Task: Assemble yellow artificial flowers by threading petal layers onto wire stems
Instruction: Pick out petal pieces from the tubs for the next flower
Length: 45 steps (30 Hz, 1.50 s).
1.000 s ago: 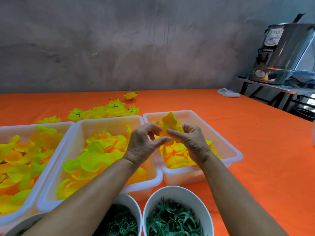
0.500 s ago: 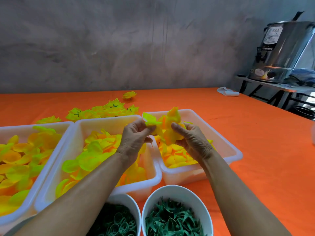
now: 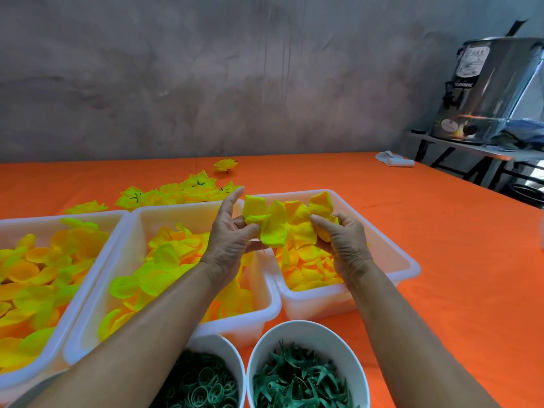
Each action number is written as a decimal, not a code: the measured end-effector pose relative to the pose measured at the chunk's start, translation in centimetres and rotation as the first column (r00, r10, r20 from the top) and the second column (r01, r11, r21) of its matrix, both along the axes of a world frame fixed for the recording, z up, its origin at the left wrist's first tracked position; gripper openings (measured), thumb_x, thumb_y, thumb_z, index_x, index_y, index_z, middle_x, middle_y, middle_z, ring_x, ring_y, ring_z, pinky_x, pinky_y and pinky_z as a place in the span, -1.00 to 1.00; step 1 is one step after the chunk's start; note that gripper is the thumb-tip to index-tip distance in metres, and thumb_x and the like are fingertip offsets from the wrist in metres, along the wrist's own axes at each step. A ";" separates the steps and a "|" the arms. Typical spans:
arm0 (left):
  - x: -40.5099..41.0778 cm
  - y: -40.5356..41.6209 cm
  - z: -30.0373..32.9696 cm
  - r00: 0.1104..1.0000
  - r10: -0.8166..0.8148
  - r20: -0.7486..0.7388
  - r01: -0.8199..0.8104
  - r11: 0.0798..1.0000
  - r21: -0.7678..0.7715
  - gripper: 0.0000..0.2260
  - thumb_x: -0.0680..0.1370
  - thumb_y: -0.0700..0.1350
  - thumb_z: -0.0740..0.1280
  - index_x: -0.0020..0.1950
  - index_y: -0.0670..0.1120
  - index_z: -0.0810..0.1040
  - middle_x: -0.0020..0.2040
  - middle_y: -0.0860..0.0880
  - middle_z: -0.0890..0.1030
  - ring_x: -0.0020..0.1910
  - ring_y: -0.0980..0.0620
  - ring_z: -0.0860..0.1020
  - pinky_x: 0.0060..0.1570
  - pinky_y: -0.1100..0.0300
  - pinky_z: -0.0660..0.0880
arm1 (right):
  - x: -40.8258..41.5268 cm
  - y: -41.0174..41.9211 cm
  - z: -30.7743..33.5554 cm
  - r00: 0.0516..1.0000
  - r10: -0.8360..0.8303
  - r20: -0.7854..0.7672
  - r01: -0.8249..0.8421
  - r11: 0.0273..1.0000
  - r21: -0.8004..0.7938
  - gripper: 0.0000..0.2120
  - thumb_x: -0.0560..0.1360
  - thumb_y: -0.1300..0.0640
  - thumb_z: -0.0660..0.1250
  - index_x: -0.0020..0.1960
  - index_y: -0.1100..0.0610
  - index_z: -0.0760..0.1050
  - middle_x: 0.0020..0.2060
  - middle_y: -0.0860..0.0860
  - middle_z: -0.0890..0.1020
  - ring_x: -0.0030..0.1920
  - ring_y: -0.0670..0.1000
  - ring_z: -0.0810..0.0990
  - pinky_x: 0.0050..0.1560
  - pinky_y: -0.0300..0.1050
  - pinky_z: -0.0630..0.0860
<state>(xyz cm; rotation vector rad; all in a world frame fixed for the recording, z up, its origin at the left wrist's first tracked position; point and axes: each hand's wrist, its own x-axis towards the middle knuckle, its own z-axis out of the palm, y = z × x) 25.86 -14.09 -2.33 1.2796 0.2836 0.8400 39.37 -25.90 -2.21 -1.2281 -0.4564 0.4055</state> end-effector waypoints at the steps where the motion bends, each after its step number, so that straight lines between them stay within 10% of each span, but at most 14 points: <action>1: 0.0 0.0 0.0 1.000 -0.007 0.008 0.007 1.000 0.008 -0.41 0.48 -0.45 0.26 0.32 0.15 0.35 -0.16 0.00 0.67 -0.18 0.03 0.66 -0.38 0.16 0.57 | 0.1 0.0 0.0 0.999 -0.040 -0.008 0.040 0.999 0.004 -0.89 0.42 0.35 0.39 -0.09 0.22 0.53 -0.30 0.09 0.59 -0.38 -0.04 0.57 -0.45 -0.26 0.53; 9: 0.0 -0.2 0.3 1.000 -0.008 -0.006 0.008 1.000 -0.009 -0.67 0.48 -0.48 0.21 -0.02 -0.07 0.53 -0.19 -0.06 0.62 -0.25 0.05 0.63 -0.38 0.20 0.57 | 0.3 0.4 -0.2 0.982 -0.095 0.165 0.105 0.993 -0.051 -0.56 0.41 0.53 0.24 0.24 0.25 0.43 -0.08 0.13 0.55 -0.09 0.08 0.52 -0.04 0.02 0.51; 16: 0.3 -0.6 0.0 0.997 -0.032 -0.065 0.033 0.999 0.012 -0.88 0.41 -0.18 0.43 -0.09 -0.04 0.55 -0.16 -0.11 0.58 -0.20 -0.01 0.60 -0.24 0.12 0.60 | -0.9 0.7 0.0 0.918 0.112 0.379 -0.047 0.983 -0.177 -0.67 0.42 0.49 0.21 0.02 0.14 0.50 -0.23 0.00 0.55 -0.23 -0.06 0.49 -0.27 -0.30 0.48; 25: 0.2 -1.1 0.2 0.993 -0.017 -0.113 0.026 0.997 0.078 -0.73 0.34 -0.36 0.44 -0.08 -0.08 0.53 -0.16 -0.11 0.58 -0.18 -0.05 0.57 -0.13 0.02 0.57 | -0.9 0.8 0.1 0.946 0.097 0.309 -0.060 0.990 -0.127 -0.69 0.44 0.46 0.23 0.02 0.11 0.52 -0.19 0.09 0.56 -0.19 0.05 0.52 -0.14 -0.02 0.49; 36: 0.5 -1.0 0.1 0.980 0.185 -0.067 -0.177 0.978 0.109 -0.88 0.48 -0.23 0.39 -0.16 -0.02 0.53 -0.25 -0.04 0.57 -0.37 0.16 0.56 -0.43 0.29 0.50 | -1.6 0.4 0.4 0.922 0.264 0.284 -0.239 0.964 -0.121 -0.77 0.44 0.20 0.40 0.08 0.23 0.57 -0.18 0.07 0.64 -0.22 -0.05 0.58 -0.16 -0.17 0.56; 45: 0.6 -1.2 0.1 0.982 0.173 -0.077 -0.163 0.978 0.129 -0.92 0.52 -0.13 0.35 -0.17 -0.04 0.57 -0.40 0.11 0.61 -0.43 0.22 0.53 -0.44 0.37 0.45 | -1.9 0.2 0.4 0.855 0.381 0.351 -0.303 0.918 -0.256 -0.66 0.28 0.38 0.52 0.01 0.17 0.60 -0.20 0.01 0.68 -0.21 -0.08 0.63 -0.10 -0.18 0.60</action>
